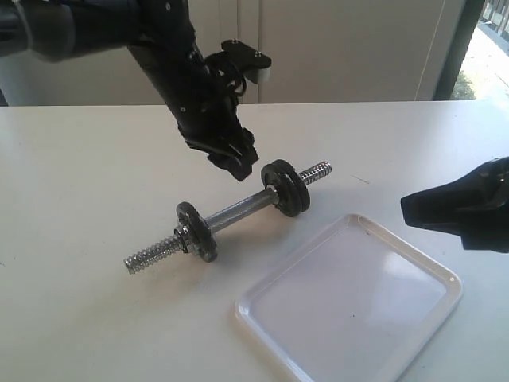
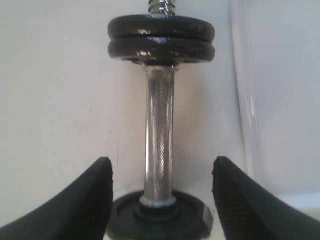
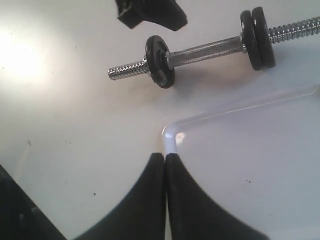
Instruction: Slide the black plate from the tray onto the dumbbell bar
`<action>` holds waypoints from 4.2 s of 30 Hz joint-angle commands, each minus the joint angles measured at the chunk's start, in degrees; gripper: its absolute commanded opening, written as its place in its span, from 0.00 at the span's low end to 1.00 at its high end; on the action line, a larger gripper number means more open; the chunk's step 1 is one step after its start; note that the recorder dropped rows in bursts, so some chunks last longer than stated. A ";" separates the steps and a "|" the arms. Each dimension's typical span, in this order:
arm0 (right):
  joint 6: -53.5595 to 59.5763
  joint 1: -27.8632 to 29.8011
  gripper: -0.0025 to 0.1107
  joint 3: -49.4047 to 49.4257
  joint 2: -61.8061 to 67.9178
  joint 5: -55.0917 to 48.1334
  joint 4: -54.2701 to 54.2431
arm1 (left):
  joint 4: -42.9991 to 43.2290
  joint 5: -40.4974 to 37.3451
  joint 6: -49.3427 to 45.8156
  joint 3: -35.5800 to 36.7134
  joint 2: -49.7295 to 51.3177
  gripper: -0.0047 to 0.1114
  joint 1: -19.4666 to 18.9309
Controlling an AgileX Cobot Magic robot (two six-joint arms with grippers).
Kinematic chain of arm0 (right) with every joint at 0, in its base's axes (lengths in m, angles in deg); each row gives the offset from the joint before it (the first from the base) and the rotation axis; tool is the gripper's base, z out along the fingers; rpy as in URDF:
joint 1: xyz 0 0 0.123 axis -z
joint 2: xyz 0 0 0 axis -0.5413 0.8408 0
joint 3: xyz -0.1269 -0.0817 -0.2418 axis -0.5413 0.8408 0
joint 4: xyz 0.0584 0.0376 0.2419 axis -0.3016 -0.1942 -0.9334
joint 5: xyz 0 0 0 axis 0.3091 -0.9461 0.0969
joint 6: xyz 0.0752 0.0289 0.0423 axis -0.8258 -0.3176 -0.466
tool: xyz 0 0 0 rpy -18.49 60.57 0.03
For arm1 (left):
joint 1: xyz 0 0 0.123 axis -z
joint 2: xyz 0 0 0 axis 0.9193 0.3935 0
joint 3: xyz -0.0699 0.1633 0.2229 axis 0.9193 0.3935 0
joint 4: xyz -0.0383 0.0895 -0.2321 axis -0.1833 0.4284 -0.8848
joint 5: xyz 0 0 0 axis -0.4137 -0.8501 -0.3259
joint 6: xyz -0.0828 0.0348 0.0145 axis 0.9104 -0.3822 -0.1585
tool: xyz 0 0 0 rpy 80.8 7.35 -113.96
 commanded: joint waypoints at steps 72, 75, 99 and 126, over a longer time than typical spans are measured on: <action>0.21 -0.12 0.02 0.14 -0.42 6.89 1.56 | 15.35 -16.78 29.14 32.93 -105.97 0.04 -32.03; 0.21 -0.12 0.02 0.14 -0.42 6.89 1.56 | 15.47 -16.78 29.14 32.93 -107.93 0.04 -32.03; 0.21 -0.12 0.02 0.14 -0.42 6.89 1.56 | 15.61 -14.97 29.14 54.52 -111.00 0.04 -31.92; 0.21 -0.12 0.02 0.14 -0.42 6.89 1.56 | -1.72 30.26 29.39 78.37 -111.00 0.04 -31.92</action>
